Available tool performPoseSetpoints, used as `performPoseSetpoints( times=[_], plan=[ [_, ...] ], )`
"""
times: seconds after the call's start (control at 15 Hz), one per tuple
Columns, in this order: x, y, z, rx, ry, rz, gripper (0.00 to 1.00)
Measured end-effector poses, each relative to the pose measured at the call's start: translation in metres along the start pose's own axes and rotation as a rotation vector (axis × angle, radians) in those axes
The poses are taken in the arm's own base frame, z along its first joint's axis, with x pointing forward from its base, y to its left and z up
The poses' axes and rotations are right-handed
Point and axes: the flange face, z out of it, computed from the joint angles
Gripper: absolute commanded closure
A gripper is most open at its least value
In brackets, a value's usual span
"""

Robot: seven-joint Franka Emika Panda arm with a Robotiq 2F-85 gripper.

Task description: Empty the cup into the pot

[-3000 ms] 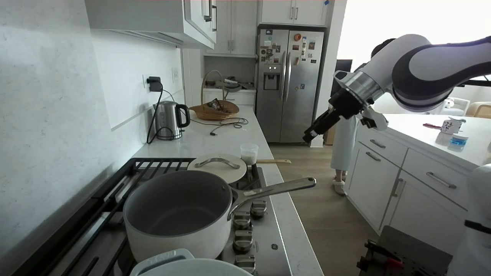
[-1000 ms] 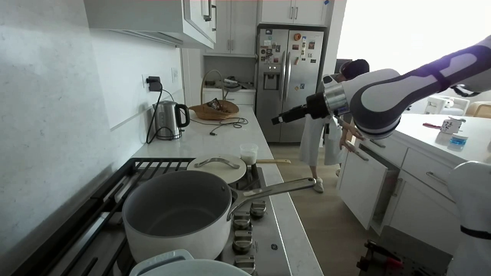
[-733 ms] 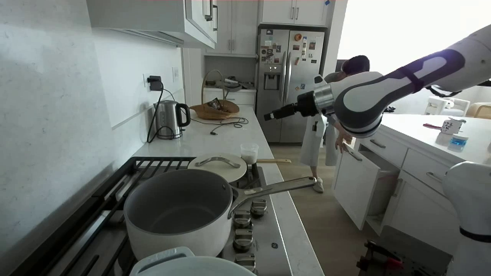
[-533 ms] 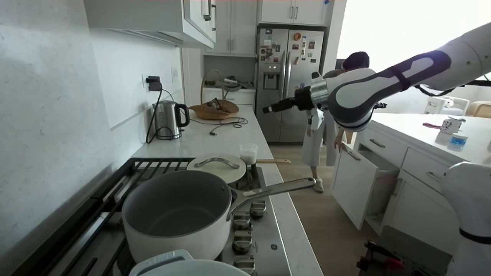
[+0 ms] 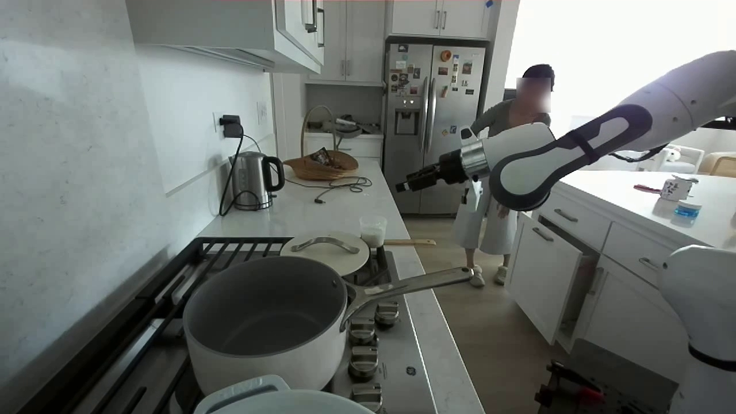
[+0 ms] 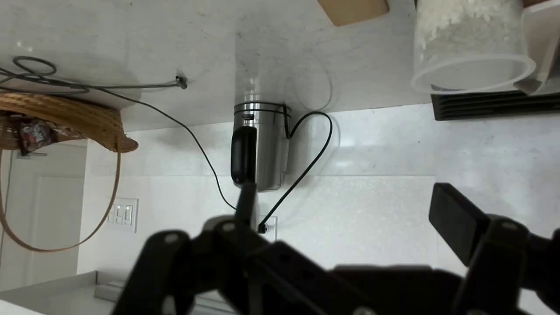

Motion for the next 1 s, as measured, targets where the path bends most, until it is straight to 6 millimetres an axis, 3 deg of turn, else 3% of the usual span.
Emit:
performPoseSetpoints(
  times=[0.2, 0.67, 1.0],
  plan=[
    [-0.012, 0.007, 0.005, 0.007, -0.01, -0.004, 0.0],
    [-0.012, 0.045, -0.008, 0.043, 0.128, 0.049, 0.0],
    [-0.046, 0.06, -0.008, 0.088, 0.186, 0.043, 0.0]
  ],
)
